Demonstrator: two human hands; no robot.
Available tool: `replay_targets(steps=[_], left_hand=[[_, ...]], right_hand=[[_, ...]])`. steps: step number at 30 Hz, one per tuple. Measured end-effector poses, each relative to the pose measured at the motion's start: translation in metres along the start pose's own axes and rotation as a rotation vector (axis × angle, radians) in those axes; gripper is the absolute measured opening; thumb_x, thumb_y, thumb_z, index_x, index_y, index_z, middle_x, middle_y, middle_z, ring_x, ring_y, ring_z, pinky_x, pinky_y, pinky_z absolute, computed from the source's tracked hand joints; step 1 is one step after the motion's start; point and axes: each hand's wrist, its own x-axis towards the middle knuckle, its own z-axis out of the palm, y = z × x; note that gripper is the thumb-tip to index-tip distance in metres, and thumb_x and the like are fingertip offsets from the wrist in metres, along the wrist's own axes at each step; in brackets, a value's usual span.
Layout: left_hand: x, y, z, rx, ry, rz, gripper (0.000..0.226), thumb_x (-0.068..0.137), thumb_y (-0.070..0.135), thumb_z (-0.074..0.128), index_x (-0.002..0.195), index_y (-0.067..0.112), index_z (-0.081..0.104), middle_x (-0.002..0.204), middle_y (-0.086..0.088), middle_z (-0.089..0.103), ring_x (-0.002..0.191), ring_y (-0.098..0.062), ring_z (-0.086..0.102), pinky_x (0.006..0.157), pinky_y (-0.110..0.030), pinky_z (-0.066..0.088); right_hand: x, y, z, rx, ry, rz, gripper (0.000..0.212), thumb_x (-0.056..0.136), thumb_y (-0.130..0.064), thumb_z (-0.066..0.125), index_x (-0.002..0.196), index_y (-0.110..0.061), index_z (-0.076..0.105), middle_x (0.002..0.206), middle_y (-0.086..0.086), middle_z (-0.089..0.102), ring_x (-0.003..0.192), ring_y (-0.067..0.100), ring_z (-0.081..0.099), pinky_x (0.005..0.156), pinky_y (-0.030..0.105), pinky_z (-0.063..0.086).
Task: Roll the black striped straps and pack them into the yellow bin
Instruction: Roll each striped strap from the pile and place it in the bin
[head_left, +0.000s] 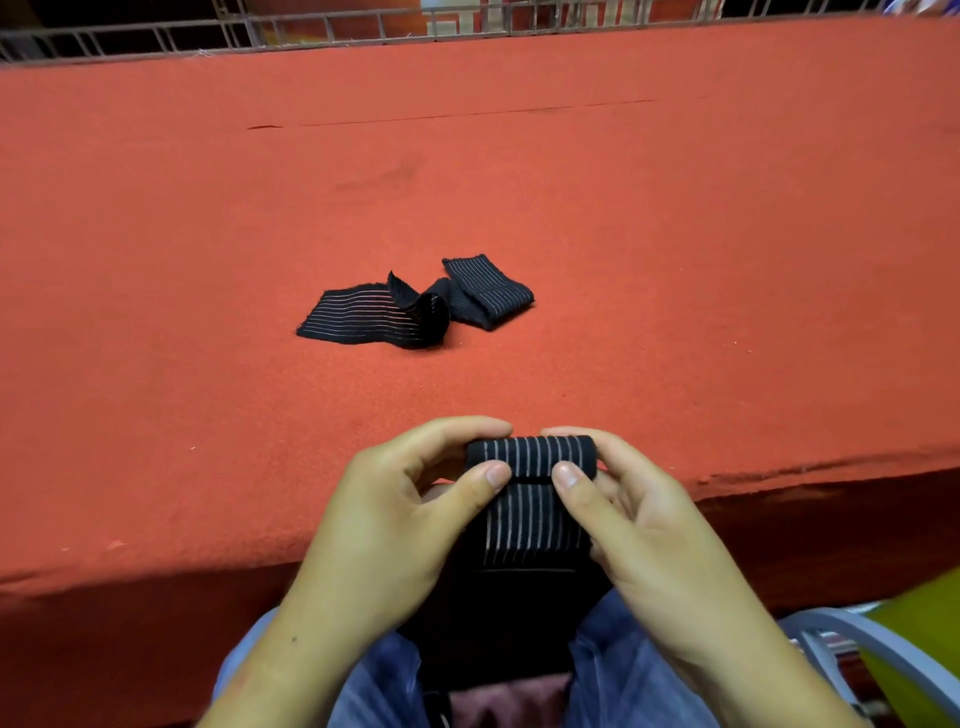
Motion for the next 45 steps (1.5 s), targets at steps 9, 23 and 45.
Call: replay_targets(steps=[9, 23, 45], left_hand=[[0.0, 0.0, -0.002, 0.114, -0.002, 0.063, 0.034, 0.085, 0.008, 0.078, 0.103, 0.038, 0.077, 0.103, 0.02, 0.077, 0.104, -0.002, 0.071, 0.095, -0.029, 0.055], [-0.002, -0.007, 0.004, -0.139, -0.095, -0.136, 0.028, 0.086, 0.025, 0.071, 0.114, 0.028, 0.075, 0.102, 0.003, 0.079, 0.097, -0.01, 0.075, 0.081, -0.018, 0.055], [-0.002, -0.009, 0.005, -0.122, -0.061, -0.108, 0.012, 0.087, 0.028, 0.076, 0.097, 0.02, 0.078, 0.104, -0.005, 0.078, 0.091, -0.018, 0.073, 0.085, -0.041, 0.06]], right_hand=[[0.002, 0.004, 0.001, -0.03, 0.006, -0.035, 0.03, 0.087, -0.049, 0.058, 0.107, -0.035, 0.075, 0.103, 0.002, 0.078, 0.094, 0.014, 0.073, 0.085, 0.034, 0.054], [0.002, 0.008, -0.001, -0.074, -0.009, -0.049, 0.031, 0.104, -0.003, 0.053, 0.117, -0.027, 0.069, 0.094, -0.008, 0.076, 0.083, 0.004, 0.07, 0.072, 0.021, 0.056], [0.005, 0.02, -0.012, -0.111, -0.054, -0.071, 0.026, 0.105, -0.008, 0.054, 0.115, -0.028, 0.068, 0.097, -0.005, 0.073, 0.089, 0.008, 0.067, 0.075, 0.024, 0.054]])
